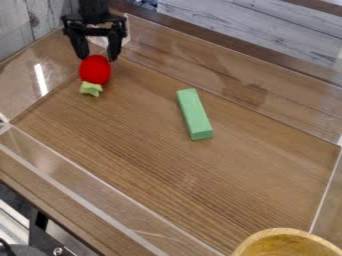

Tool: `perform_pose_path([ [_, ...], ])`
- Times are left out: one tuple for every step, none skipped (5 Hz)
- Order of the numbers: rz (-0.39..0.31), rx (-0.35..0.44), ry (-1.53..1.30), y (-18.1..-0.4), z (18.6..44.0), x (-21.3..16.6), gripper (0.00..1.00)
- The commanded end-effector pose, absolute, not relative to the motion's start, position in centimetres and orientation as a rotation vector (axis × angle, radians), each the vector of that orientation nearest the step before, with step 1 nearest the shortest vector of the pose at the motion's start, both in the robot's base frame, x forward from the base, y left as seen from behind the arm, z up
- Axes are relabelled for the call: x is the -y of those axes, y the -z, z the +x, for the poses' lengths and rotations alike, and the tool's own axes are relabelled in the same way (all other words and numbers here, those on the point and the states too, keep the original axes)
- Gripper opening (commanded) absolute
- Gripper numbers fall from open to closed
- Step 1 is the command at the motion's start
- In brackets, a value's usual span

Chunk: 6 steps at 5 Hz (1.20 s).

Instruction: Move the red object to the right side of the table

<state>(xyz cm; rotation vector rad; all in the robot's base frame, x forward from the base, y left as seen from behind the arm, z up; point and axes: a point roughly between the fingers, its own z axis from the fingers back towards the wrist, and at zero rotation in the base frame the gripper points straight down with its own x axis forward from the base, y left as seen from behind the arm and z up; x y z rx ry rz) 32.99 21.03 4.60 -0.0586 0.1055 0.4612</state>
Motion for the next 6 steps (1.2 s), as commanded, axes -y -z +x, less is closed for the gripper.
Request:
perform_pose_path([
  [-0.039, -0.038, -0.483, -7.5, 32.8, -21.2, 1.00],
  [-0.056, -0.035, -0.508, -8.5, 31.9, -21.2, 1.00],
  [-0.067, -0.035, -0.461, -9.9, 32.1, -20.3, 1.00],
  [-0.055, -0.050, -0.382, -9.5, 32.1, -19.6, 1.00],
  [-0.048, -0.062, -0.371, -8.0, 32.6, -18.9, 1.00],
  [-0.043, -0.072, -0.360, -6.5, 33.1, -18.2, 1.00],
])
